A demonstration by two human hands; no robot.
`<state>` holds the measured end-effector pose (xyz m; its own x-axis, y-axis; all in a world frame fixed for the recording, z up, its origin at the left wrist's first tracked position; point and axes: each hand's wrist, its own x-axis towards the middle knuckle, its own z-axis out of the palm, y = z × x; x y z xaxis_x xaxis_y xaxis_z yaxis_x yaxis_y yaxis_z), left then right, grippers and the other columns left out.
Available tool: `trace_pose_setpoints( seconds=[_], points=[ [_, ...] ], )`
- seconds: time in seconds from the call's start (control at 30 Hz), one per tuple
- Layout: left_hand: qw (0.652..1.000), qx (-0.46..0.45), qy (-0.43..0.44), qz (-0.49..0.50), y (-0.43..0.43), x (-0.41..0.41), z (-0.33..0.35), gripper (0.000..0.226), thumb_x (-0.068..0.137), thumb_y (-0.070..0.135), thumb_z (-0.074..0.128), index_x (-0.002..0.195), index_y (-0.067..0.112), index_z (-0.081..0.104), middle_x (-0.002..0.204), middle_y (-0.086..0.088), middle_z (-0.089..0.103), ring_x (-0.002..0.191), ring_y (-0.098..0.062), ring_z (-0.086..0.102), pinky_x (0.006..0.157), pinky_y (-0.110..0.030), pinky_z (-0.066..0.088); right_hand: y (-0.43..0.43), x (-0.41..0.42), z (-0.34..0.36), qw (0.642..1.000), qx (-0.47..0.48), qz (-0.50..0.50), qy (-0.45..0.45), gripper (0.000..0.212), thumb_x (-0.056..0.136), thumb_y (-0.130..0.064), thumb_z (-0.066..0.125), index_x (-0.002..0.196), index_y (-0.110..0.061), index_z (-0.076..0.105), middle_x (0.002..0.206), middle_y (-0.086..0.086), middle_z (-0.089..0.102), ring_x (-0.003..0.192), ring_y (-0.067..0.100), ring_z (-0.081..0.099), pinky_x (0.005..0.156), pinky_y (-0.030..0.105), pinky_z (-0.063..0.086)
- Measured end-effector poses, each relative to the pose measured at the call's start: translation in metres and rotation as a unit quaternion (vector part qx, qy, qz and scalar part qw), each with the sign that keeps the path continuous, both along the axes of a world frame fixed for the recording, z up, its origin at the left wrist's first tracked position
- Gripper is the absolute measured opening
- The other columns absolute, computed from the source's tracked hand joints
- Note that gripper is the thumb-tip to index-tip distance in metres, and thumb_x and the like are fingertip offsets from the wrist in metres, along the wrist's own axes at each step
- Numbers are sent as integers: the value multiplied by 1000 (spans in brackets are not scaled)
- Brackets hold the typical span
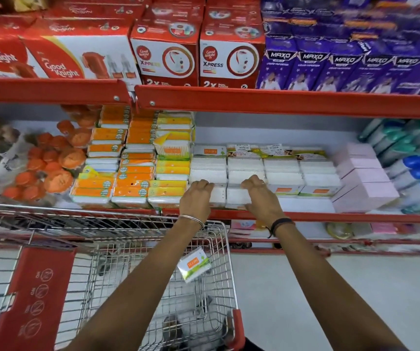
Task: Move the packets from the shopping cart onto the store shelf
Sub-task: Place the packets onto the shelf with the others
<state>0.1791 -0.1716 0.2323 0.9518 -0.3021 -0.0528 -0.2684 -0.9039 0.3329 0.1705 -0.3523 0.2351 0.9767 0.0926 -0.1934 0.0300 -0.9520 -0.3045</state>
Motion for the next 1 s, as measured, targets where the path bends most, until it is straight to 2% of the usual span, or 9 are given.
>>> trace_pose_setpoints(
  seconds=[0.27,0.4,0.53,0.6,0.67,0.8,0.9,0.93,1.0],
  points=[
    [998,-51,-31,-24,7,-6,-13,59,76,-21,45,130,2,47,142,-16,44,134,-30,37,107,-38,40,4,-12,-13,998,21,-22,-55,53,81,11,50,129,-10,50,131,8,48,113,30,51,83,41,55],
    [987,-114,-104,-33,24,-18,-23,44,69,-19,57,107,0,63,113,-20,66,107,-36,62,84,-45,58,22,-28,-11,995,54,-1,-85,42,85,2,52,126,-8,53,128,11,53,108,31,56,81,39,53],
    [983,-147,-109,-16,64,-41,-47,30,80,-3,53,108,2,62,110,-17,65,104,-32,60,90,-39,52,53,-50,-16,985,115,47,-122,29,87,-6,58,116,-7,59,118,13,61,102,31,60,81,35,52],
    [985,-148,-85,14,87,-57,-66,30,82,0,50,109,2,61,110,-19,64,102,-34,60,86,-39,52,71,-60,-26,985,126,72,-98,27,89,-9,57,116,-6,60,118,13,62,102,30,61,78,31,50],
    [987,-144,-46,55,112,-73,-90,30,82,-3,52,111,2,61,110,-20,63,99,-36,61,79,-40,54,92,-68,-48,986,122,97,-53,27,91,-12,54,118,-8,59,120,12,61,102,29,61,78,33,51],
    [985,-144,18,91,153,-101,-136,33,79,-10,56,109,1,62,110,-24,64,102,-41,60,82,-48,54,123,-76,-98,986,112,99,71,33,93,-13,50,126,-11,53,136,10,51,114,29,56,88,37,49],
    [981,-139,79,111,175,-112,-171,32,77,-10,60,106,2,62,106,-24,65,99,-42,61,73,-45,56,140,-77,-141,982,87,90,144,36,94,-15,50,129,-12,49,141,10,46,119,32,53,93,39,47],
    [979,-134,101,114,181,-114,-184,31,78,-8,60,108,1,61,108,-25,64,100,-42,60,75,-46,56,144,-76,-155,980,80,89,162,37,94,-15,50,131,-13,48,142,10,45,121,32,52,95,40,47],
    [975,-120,148,116,190,-113,-209,34,81,-3,59,115,1,57,117,-25,60,109,-42,56,87,-49,52,153,-73,-183,976,53,88,195,44,93,-17,52,136,-12,42,149,11,38,129,32,46,103,43,43]
  ],
)
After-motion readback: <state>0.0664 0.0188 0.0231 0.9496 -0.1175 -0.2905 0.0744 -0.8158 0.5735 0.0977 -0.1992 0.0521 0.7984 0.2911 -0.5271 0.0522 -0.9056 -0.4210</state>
